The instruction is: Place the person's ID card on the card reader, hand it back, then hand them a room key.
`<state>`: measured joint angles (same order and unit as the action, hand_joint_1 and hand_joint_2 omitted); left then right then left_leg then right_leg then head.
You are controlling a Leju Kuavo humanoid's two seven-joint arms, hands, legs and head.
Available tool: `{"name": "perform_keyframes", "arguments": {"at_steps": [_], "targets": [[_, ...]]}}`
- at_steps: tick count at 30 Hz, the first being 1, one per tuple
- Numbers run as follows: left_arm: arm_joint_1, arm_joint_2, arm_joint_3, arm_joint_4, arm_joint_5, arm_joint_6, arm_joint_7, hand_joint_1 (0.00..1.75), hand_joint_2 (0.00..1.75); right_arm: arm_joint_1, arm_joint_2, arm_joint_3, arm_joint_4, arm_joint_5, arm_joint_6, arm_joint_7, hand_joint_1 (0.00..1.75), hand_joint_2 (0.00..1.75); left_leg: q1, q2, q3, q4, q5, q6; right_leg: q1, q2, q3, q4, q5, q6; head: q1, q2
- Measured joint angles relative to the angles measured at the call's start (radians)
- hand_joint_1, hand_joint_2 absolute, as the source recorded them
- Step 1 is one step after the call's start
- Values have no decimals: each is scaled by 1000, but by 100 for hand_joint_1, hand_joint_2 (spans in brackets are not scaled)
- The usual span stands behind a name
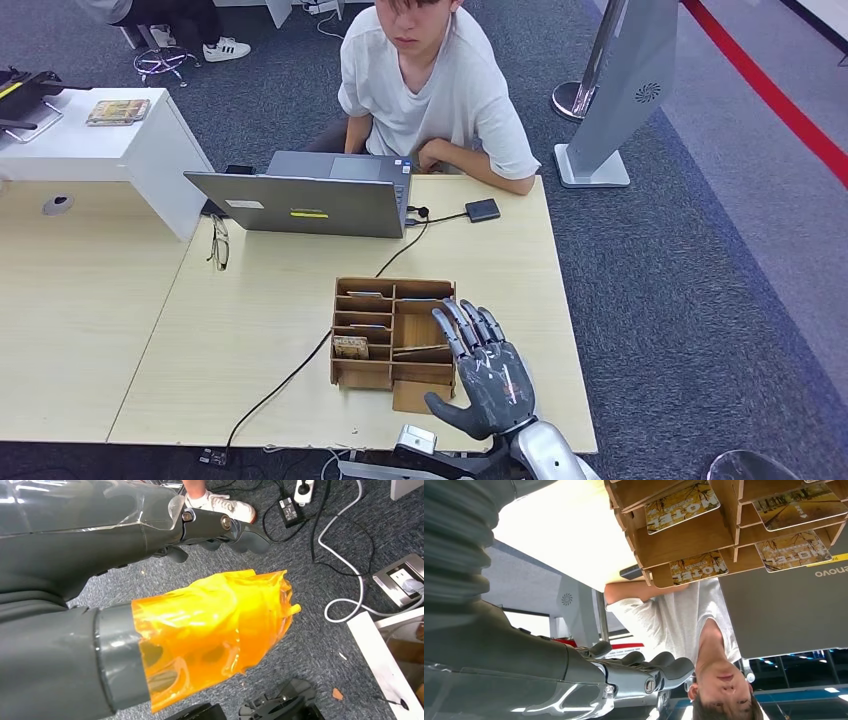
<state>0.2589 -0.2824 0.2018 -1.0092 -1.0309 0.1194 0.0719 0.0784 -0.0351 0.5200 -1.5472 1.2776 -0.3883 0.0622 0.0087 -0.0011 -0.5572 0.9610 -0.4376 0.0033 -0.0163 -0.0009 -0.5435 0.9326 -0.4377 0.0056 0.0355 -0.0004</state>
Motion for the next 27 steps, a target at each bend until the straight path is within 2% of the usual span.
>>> {"name": "perform_keyframes", "arguments": {"at_steps": [10, 27], "targets": [[-2, -1, 0, 0, 6, 2, 4, 0, 0, -12, 4, 6, 21, 17, 46, 25, 0, 175, 0, 0, 0, 0, 0, 0, 0, 0, 0, 0, 0, 0, 0, 0], [-7, -1, -4, 0, 17, 6, 10, 0, 0, -43, 22, 6, 79, 18, 60, 34, 0, 175, 0, 0, 0, 0, 0, 0, 0, 0, 0, 0, 0, 0, 0, 0]]}}
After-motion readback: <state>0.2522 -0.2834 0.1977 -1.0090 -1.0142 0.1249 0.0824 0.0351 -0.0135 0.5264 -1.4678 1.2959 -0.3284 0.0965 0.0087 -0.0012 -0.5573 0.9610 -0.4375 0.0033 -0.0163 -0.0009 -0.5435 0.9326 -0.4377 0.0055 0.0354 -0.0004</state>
